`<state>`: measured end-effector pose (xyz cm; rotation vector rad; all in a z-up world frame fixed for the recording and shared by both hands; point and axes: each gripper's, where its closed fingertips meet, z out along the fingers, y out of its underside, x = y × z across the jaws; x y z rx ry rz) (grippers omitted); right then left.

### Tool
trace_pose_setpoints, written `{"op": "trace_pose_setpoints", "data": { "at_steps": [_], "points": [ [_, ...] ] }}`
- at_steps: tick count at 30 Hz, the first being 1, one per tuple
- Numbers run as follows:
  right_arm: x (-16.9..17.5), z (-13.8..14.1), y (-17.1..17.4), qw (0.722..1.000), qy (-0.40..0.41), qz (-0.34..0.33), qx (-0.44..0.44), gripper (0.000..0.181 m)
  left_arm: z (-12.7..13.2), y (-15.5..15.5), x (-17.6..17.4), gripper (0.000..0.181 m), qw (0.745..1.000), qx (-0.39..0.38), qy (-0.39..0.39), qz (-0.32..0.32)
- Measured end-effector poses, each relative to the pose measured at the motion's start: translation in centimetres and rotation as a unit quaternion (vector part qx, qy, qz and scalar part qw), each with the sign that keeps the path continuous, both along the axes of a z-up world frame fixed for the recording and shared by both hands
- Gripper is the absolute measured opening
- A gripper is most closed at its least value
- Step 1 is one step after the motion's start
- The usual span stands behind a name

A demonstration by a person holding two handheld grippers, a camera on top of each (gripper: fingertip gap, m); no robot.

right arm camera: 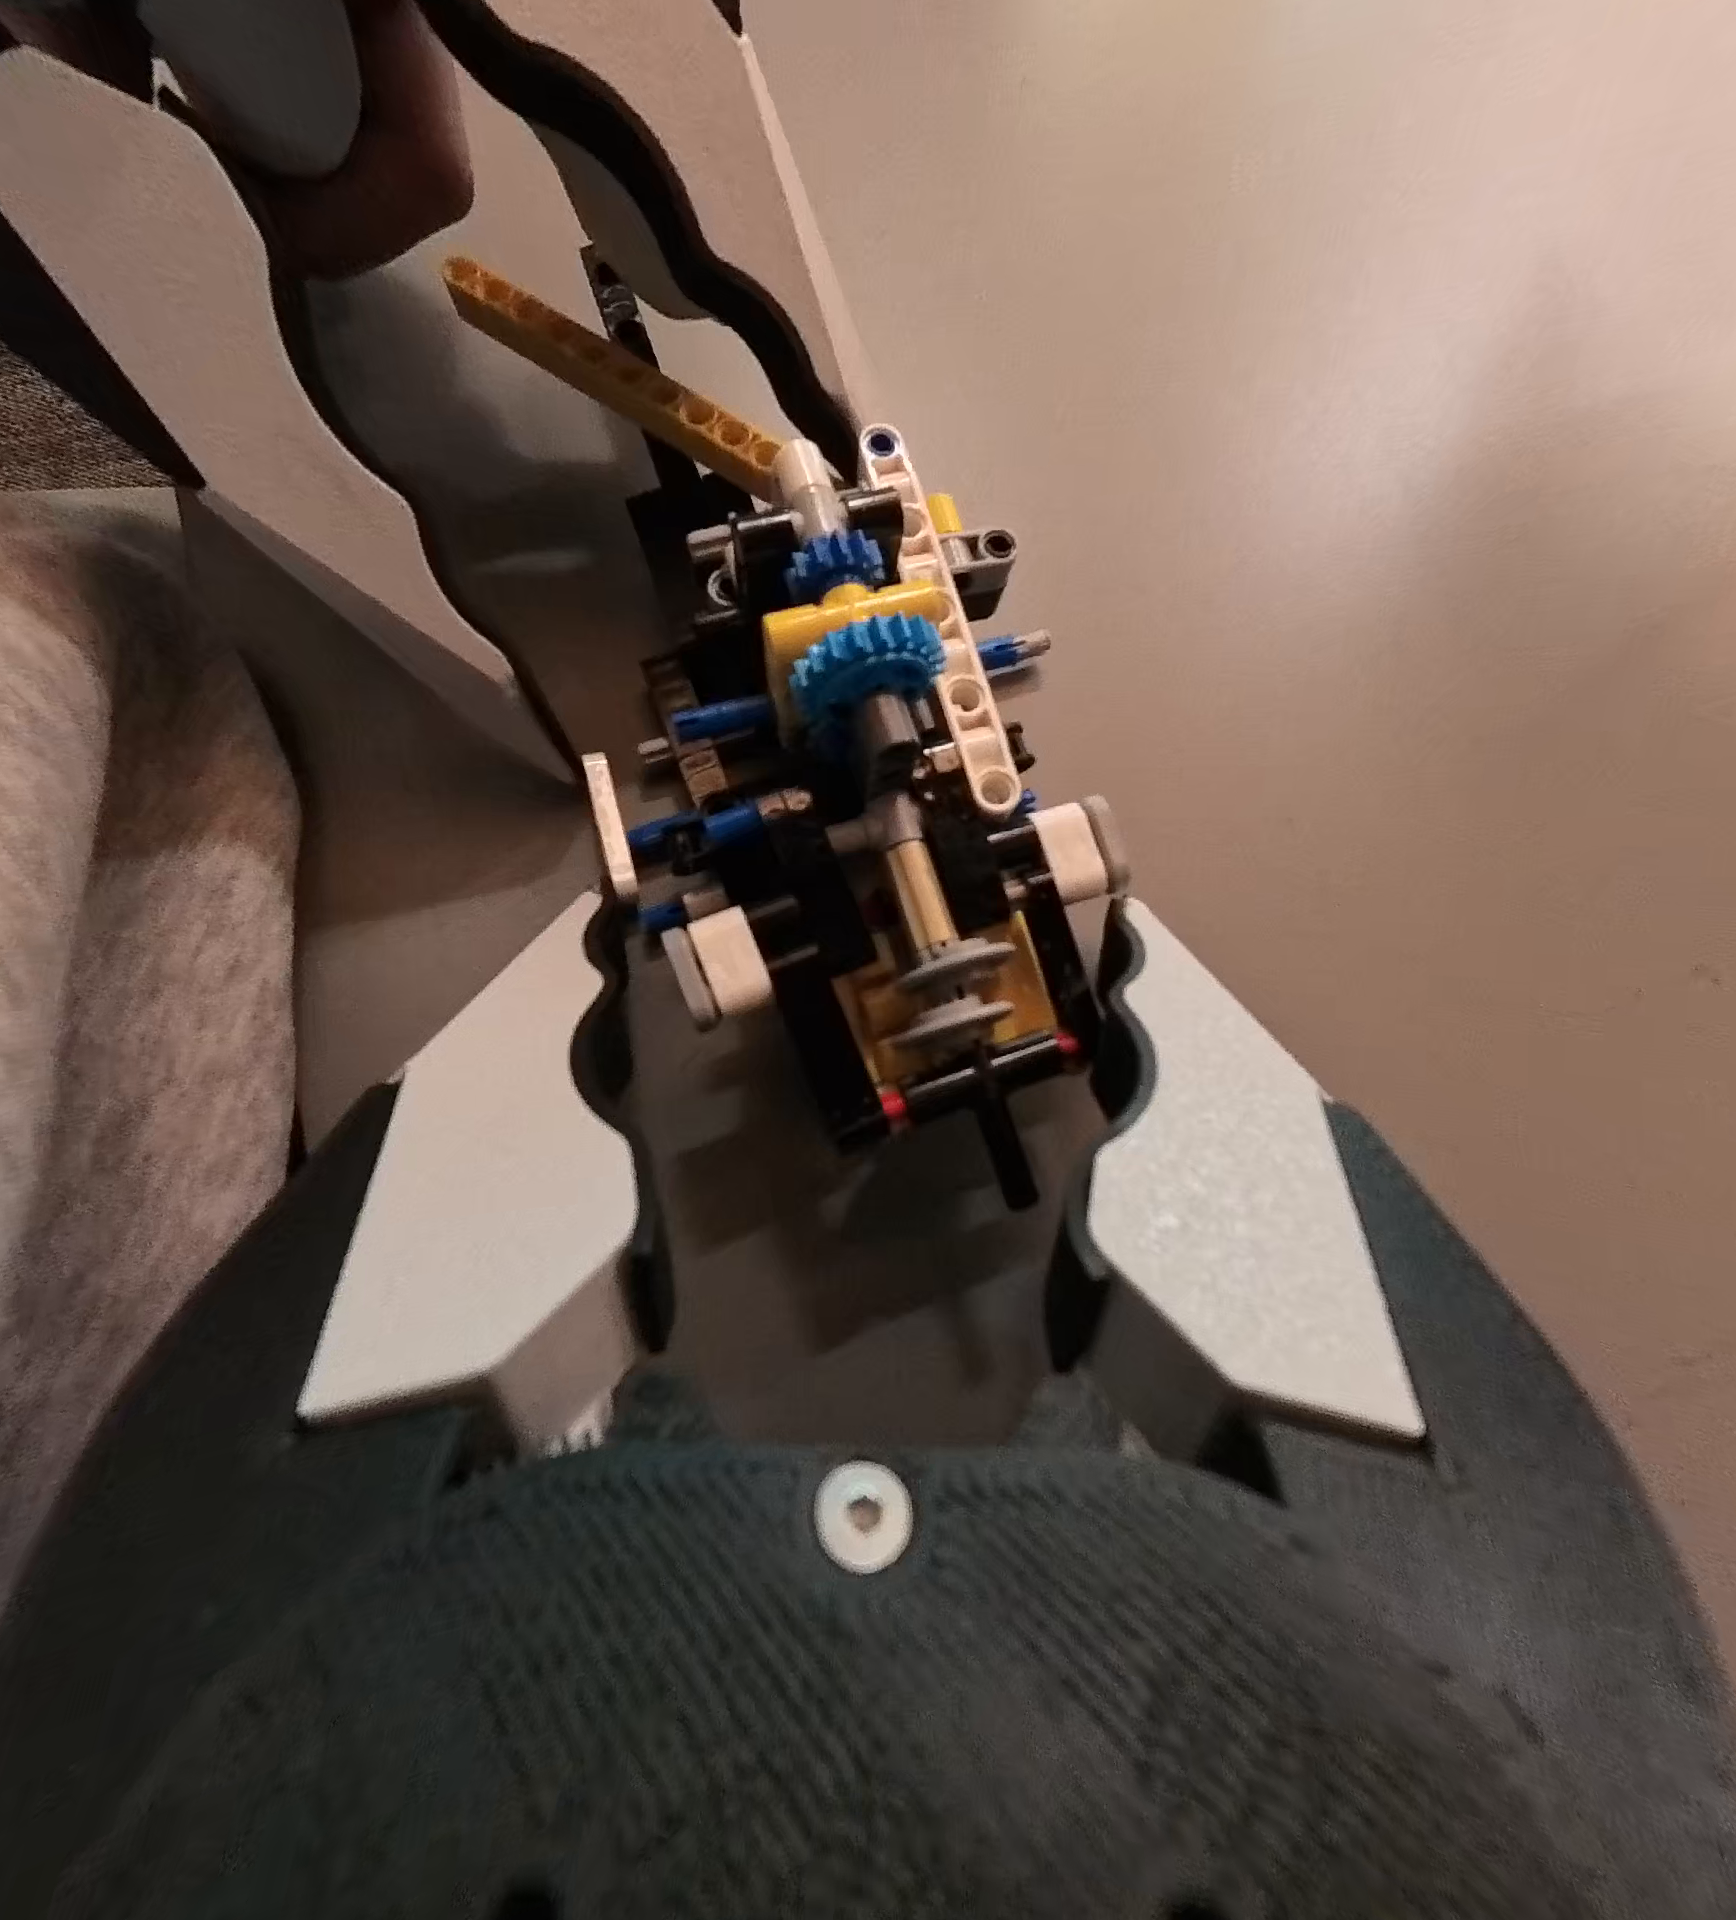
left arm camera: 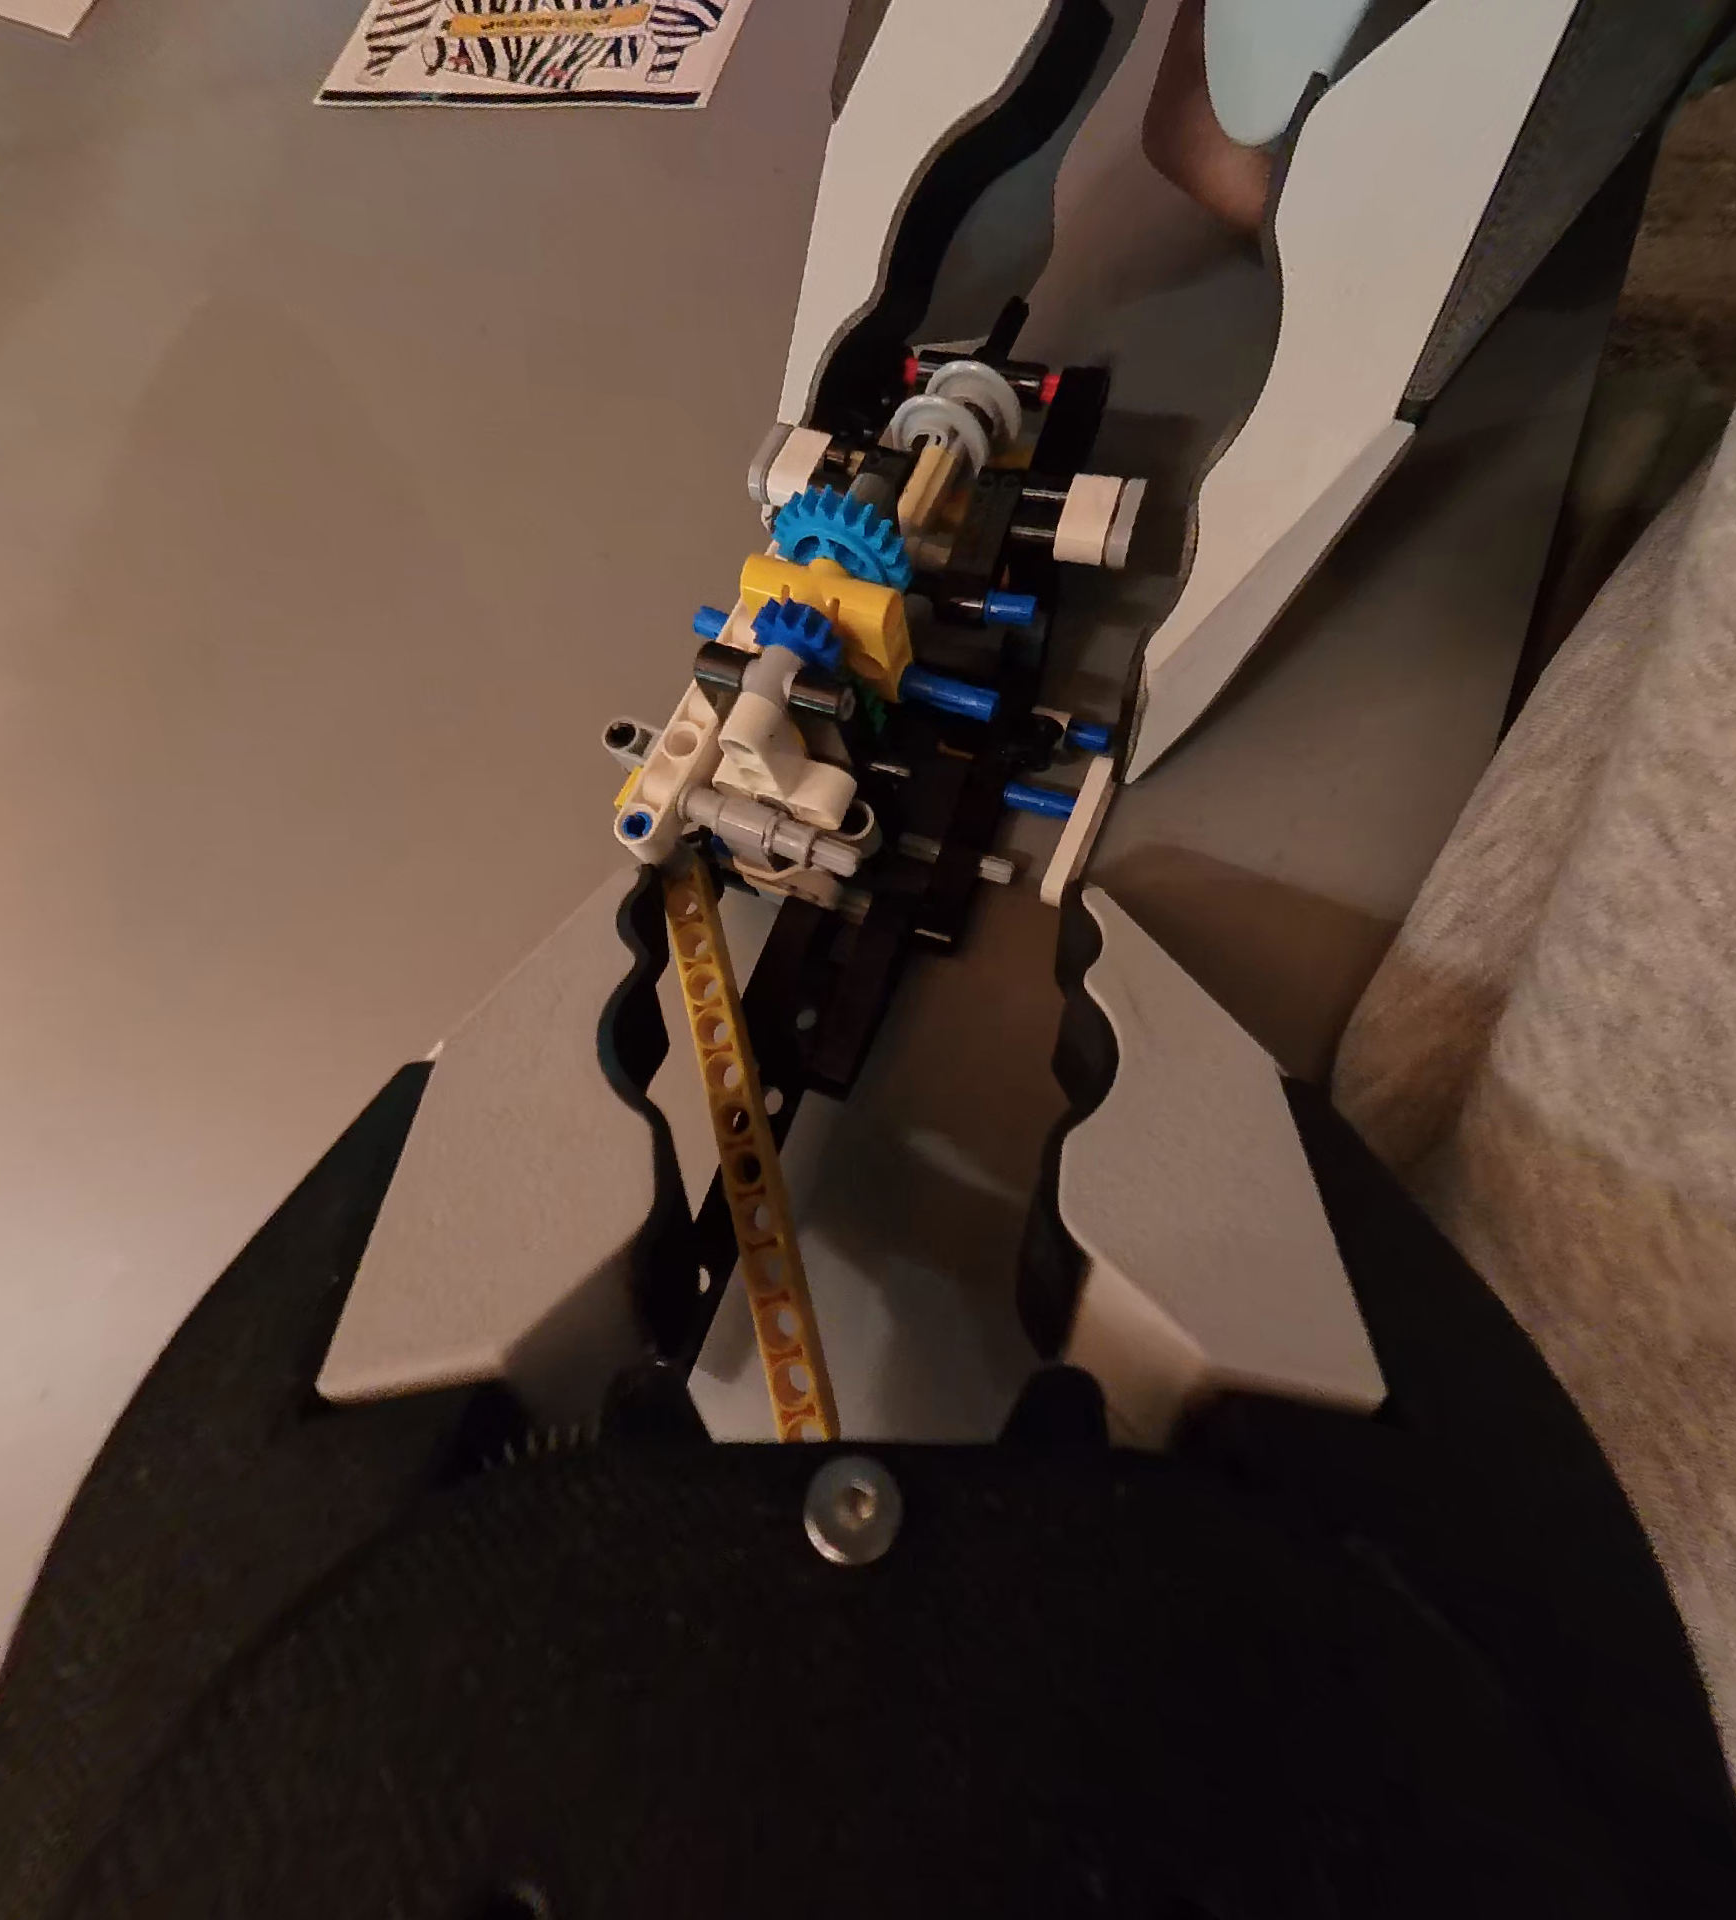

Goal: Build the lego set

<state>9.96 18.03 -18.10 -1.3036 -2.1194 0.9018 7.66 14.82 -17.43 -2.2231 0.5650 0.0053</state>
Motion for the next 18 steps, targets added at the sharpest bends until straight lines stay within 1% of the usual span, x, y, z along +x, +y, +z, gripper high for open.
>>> {"op": "trace_pose_setpoints", "data": {
  "at_steps": [13,14,16,18],
  "points": [
    [-0.09,-0.23,0.13,1.000,-0.007,-0.001,0.007,0.089,-0.18,0.18,-0.07,0.076,1.000,0.000,0.020,0.003],
    [-0.13,-0.25,0.19,1.000,-0.006,-0.002,0.010,0.086,-0.14,0.30,-0.40,0.068,1.000,0.006,0.030,0.008],
    [-0.13,-0.26,0.18,1.000,-0.006,0.000,0.012,0.086,-0.21,0.35,-0.48,0.068,0.999,0.008,0.038,0.007],
    [-0.16,-0.29,0.16,1.000,-0.007,0.000,0.010,0.086,-0.22,0.33,-0.48,0.068,1.000,0.006,0.023,0.006]
  ]
}}
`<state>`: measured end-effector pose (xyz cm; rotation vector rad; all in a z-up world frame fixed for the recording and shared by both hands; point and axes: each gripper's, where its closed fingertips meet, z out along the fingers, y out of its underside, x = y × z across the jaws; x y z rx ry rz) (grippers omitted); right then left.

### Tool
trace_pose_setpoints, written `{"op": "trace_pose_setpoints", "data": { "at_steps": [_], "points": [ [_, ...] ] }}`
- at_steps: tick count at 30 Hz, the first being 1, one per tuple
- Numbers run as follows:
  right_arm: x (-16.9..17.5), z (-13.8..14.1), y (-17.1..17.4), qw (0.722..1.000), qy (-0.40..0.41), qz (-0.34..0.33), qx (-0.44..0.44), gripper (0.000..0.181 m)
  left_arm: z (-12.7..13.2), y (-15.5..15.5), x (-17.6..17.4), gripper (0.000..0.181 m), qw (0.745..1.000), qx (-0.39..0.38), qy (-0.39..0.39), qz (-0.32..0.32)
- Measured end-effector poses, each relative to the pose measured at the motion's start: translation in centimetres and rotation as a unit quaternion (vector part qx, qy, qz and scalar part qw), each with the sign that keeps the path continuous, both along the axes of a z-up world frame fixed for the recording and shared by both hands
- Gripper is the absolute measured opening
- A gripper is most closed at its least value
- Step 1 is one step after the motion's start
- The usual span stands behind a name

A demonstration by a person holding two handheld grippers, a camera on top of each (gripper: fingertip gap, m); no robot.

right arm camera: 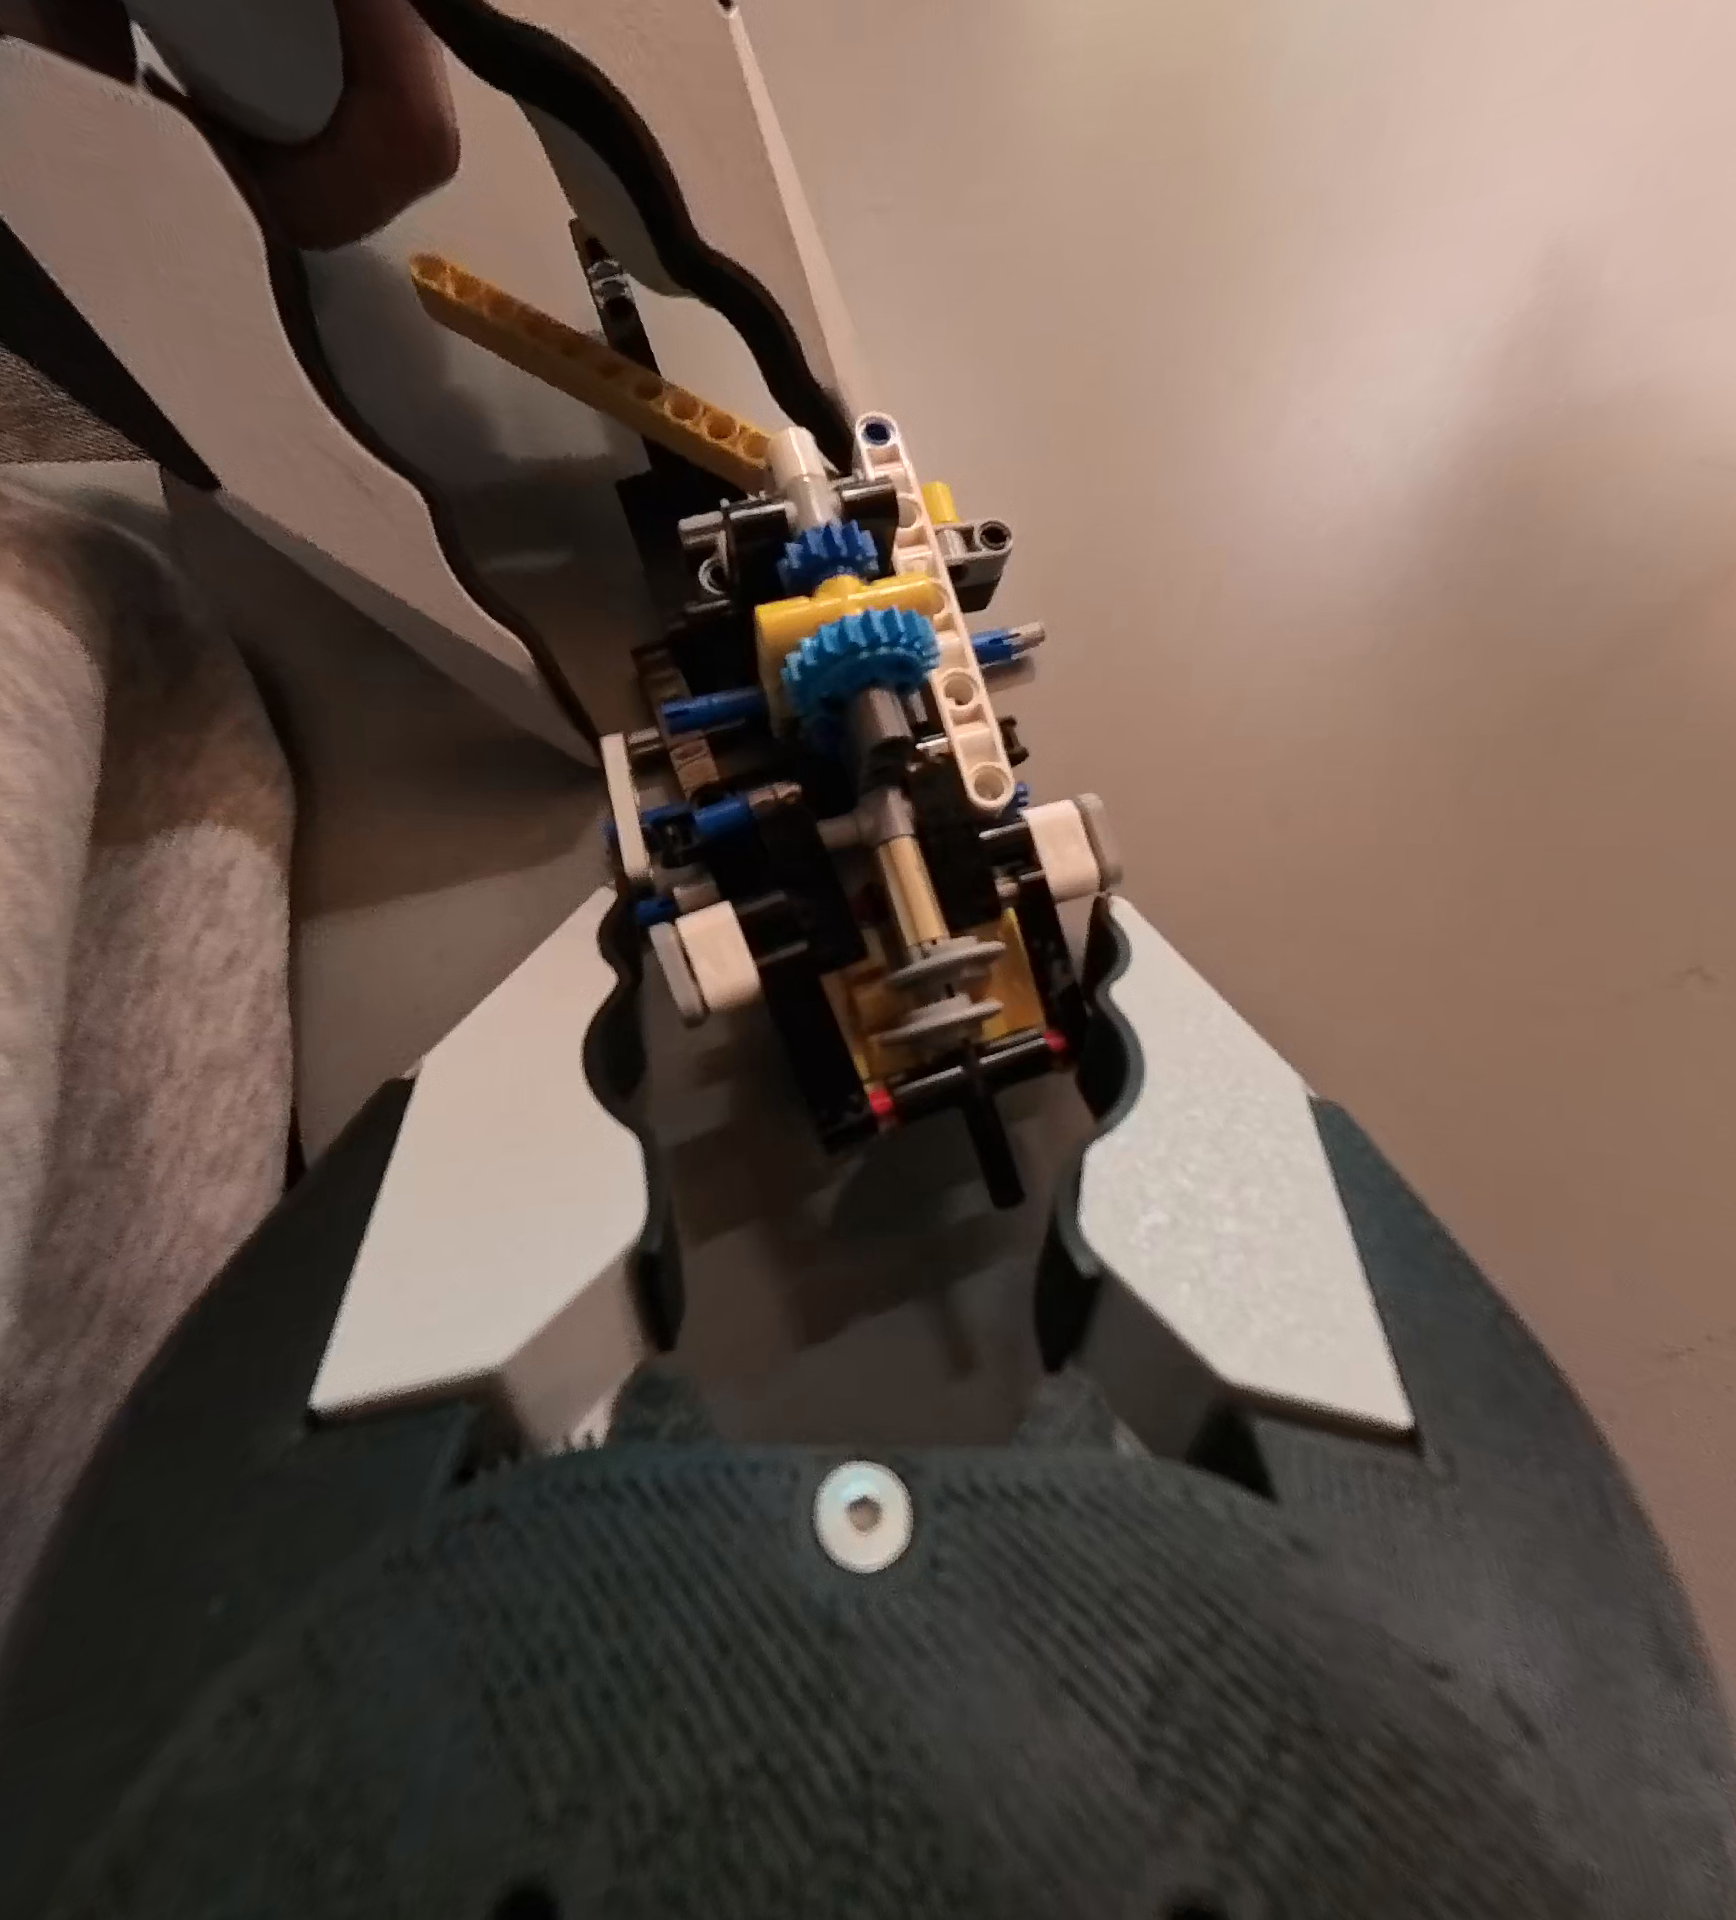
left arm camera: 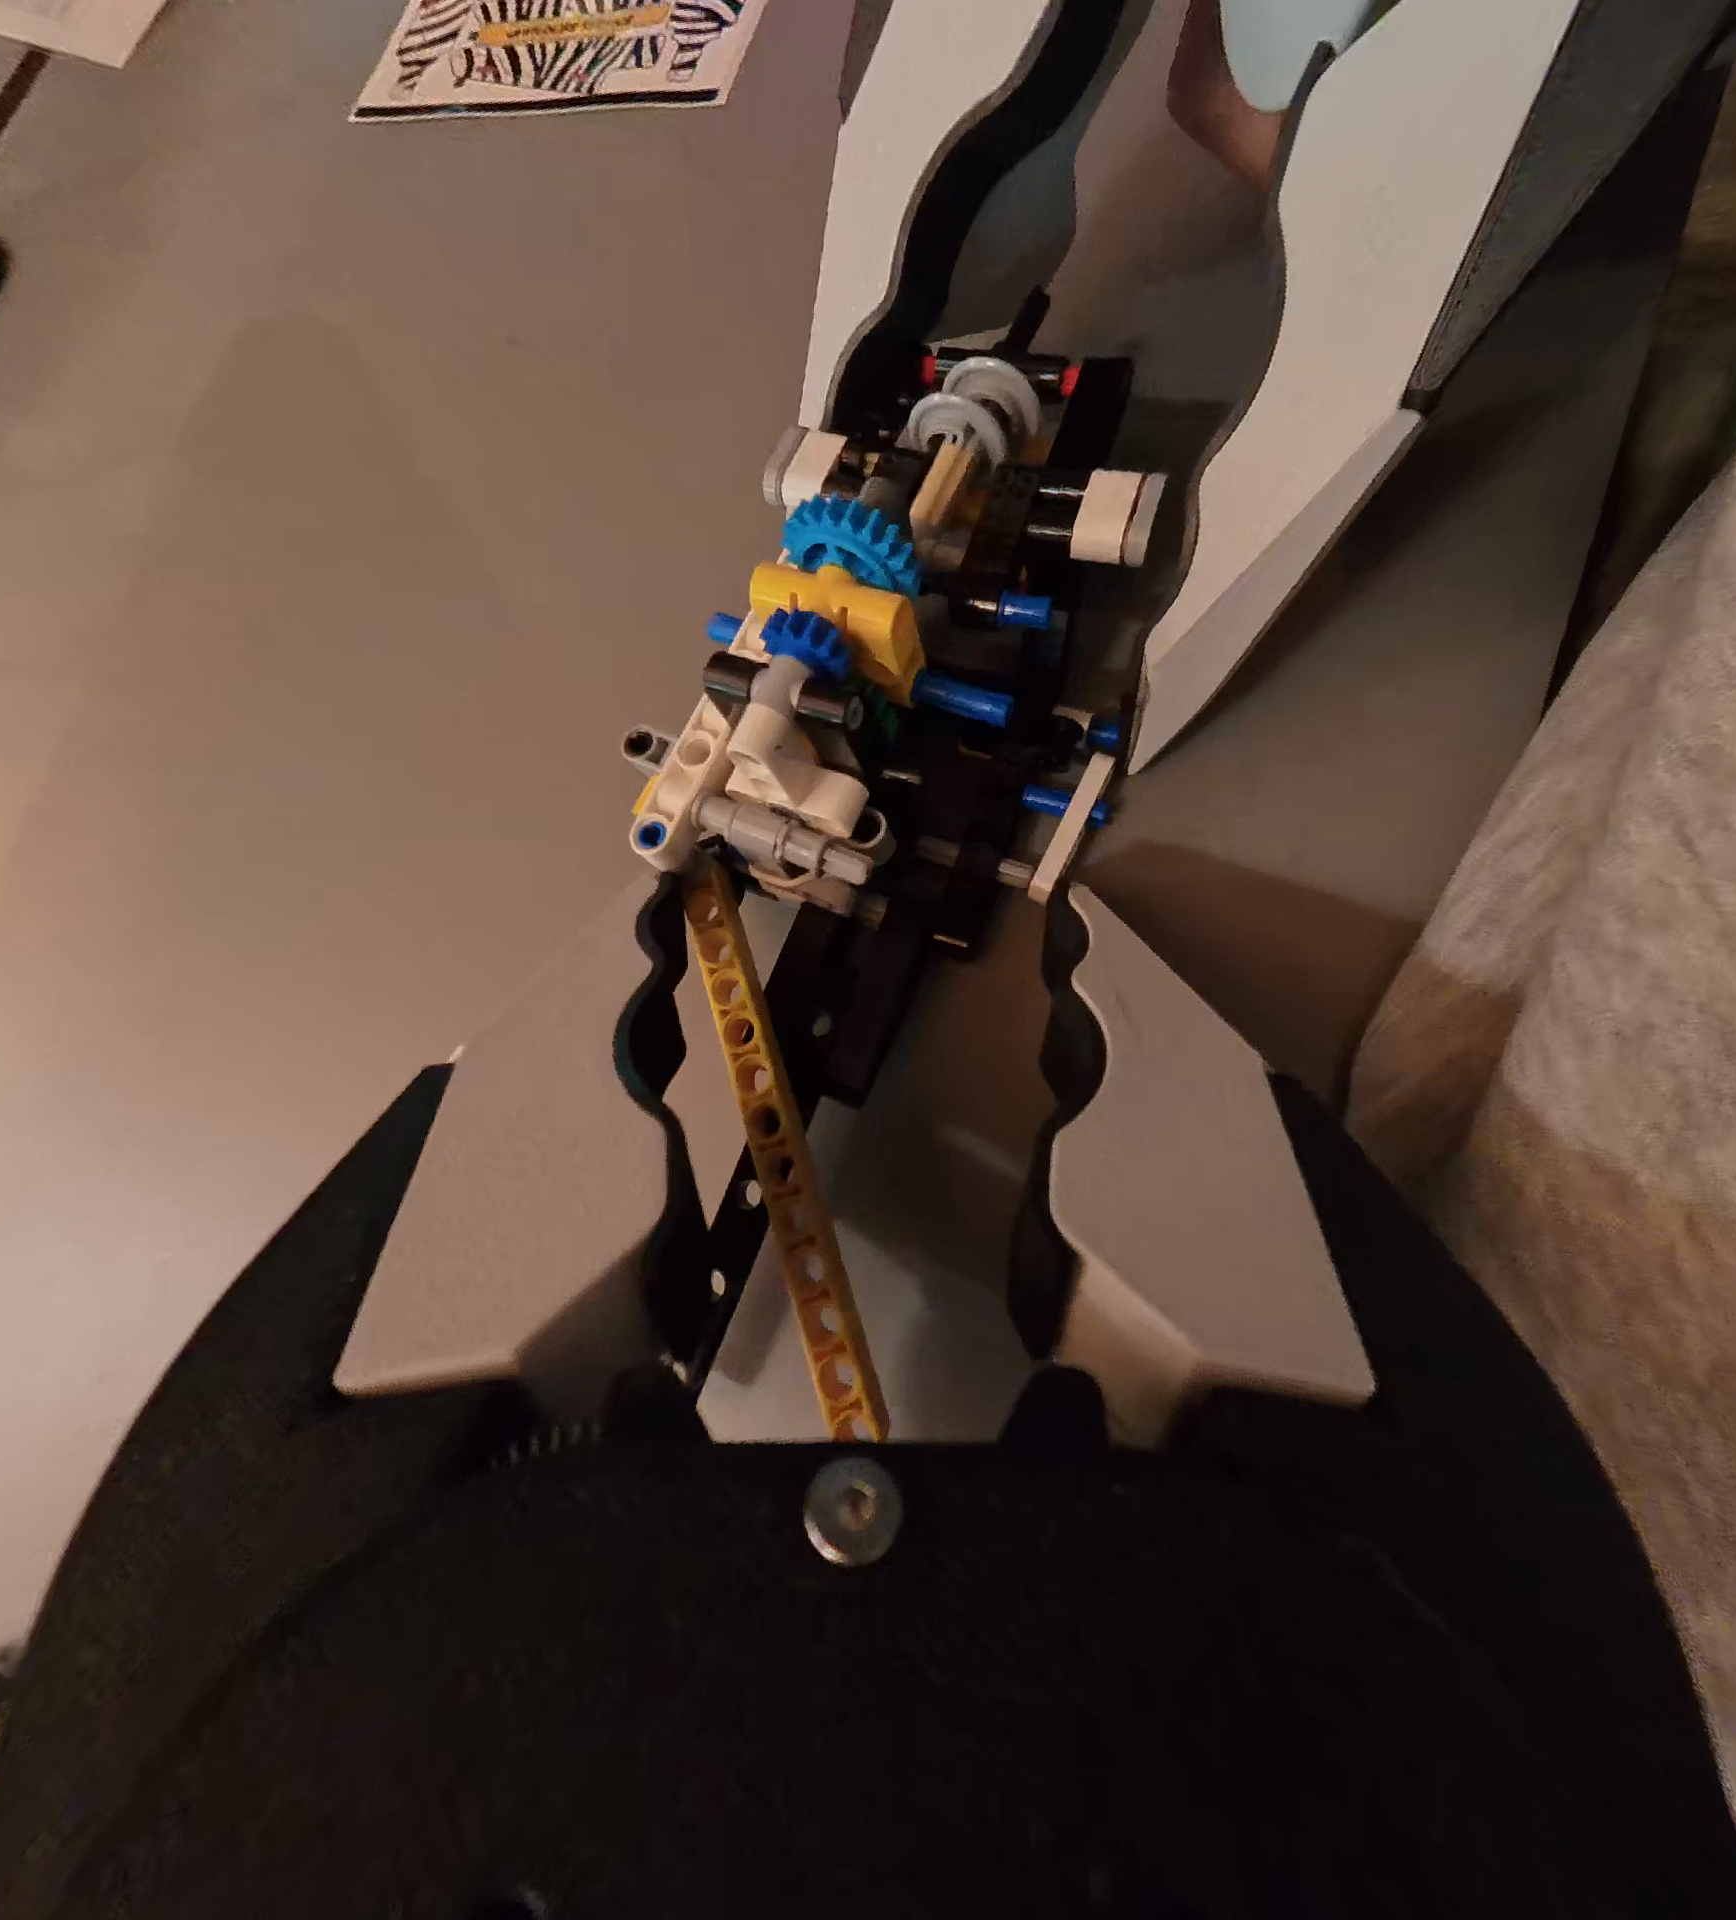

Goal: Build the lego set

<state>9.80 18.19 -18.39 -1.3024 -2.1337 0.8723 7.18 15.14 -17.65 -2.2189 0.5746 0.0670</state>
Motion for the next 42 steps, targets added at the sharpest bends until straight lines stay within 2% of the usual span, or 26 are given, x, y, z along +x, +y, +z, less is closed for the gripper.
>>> {"op": "trace_pose_setpoints", "data": {
  "at_steps": [23,34,42],
  "points": [
    [-0.45,-0.39,0.32,0.999,-0.009,-0.038,-0.014,0.088,-0.42,0.12,-0.13,0.072,1.000,0.000,-0.006,0.006],
    [-0.08,-0.46,0.36,0.999,0.003,-0.046,-0.022,0.098,0.32,0.04,-0.22,0.083,0.998,0.020,-0.054,0.020],
    [-0.07,-0.35,0.39,0.999,0.014,-0.046,-0.005,0.094,-0.38,0.31,-0.23,0.081,0.999,0.017,-0.015,0.024]
  ]
}}
